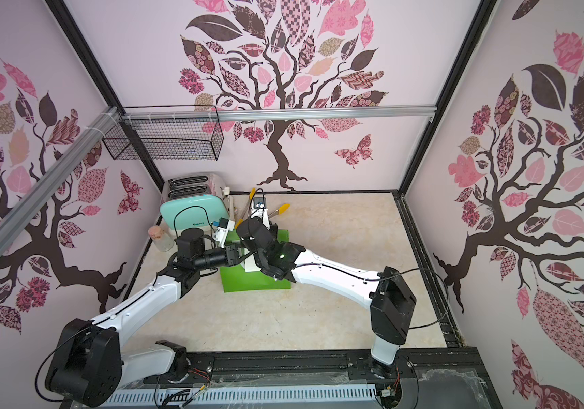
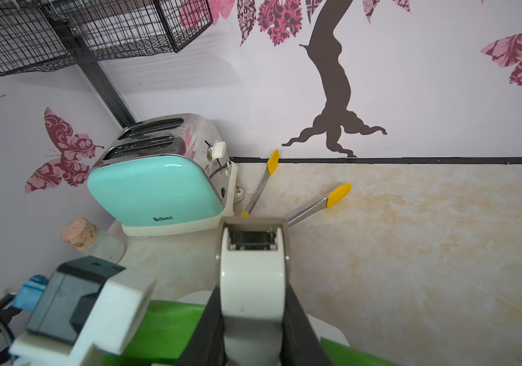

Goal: Staple the receipts to the bags
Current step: Place the stapler in the takeout bag.

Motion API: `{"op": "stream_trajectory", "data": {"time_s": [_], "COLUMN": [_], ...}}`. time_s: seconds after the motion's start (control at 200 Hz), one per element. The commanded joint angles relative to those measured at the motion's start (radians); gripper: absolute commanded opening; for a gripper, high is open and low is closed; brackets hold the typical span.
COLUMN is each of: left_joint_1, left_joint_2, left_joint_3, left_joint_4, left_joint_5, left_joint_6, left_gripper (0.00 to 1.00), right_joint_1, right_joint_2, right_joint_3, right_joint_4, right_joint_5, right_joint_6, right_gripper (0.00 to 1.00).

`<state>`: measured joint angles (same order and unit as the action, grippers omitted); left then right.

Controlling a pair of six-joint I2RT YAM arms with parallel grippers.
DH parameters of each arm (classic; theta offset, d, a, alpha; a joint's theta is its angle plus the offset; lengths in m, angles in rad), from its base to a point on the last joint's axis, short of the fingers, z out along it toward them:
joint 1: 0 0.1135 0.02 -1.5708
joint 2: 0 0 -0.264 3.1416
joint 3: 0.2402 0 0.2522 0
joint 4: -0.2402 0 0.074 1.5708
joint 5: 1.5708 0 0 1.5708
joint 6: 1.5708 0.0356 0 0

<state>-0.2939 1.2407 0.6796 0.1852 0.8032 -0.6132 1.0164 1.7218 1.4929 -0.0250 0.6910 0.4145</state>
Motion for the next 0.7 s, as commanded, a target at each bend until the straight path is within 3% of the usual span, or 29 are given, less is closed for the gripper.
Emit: {"op": "stream_trajectory", "data": {"time_s": [0.0,0.69], "left_joint_1": [0.005,0.006], "left_joint_2": [0.002,0.031], "left_joint_3": [0.032,0.045], "left_joint_4": [0.012,0.000], "left_joint_5": [0.014,0.009], "left_joint_6": [0.006,0.001], "left_gripper": [0.00,0.00], "right_joint_1": [-0.020,-0.024], "right_joint_2": [0.037,0.067], "right_joint_3": [0.051,0.069], "right_joint_4": [-0.034,-0.140], "right_joint_5": [0.004,-0.015], "right_joint_6": [0.006,0.061], "right_gripper": [0.07,0.08]}}
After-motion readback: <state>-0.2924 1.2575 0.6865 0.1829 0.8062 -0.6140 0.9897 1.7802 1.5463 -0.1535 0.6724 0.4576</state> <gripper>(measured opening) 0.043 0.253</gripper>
